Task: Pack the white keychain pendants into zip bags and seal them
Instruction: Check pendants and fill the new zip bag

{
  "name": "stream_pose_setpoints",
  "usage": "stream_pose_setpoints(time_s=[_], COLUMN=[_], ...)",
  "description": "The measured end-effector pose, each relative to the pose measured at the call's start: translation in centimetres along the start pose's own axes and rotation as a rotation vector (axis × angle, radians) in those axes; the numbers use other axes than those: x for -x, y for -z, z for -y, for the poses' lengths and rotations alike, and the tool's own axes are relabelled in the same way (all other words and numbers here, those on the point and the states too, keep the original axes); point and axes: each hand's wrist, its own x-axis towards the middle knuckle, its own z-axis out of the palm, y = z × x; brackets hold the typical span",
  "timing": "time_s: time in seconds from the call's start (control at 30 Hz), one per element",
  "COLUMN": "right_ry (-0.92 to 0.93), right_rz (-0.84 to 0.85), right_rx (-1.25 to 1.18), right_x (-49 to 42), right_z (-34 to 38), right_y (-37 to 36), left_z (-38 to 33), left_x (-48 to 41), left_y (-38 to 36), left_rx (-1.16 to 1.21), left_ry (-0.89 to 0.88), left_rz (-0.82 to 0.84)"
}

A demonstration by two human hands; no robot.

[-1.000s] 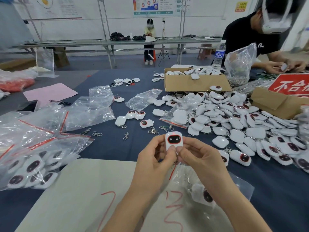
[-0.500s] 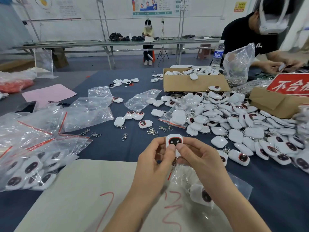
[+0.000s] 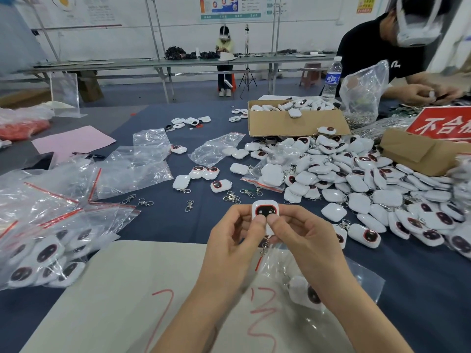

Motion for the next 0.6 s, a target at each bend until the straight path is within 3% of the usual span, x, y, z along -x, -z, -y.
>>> stream_pose_setpoints(time_s=[0.27, 0.6], right_ry=[-0.057, -0.003], right_rz=[0.070, 0.018], right_rx=[-0.057, -0.018], right_x=[-0.07, 0.09], right_z=[-0.41, -0.56], right_y=[0.25, -0.14], left_z=[0.48, 0.09], left_x=[0.05, 0.29], left_y=[-0.29, -0.60], left_rx=[-0.074, -0.065], left_ry=[-0.040, -0.019], left_rz=[-0.056, -0.104])
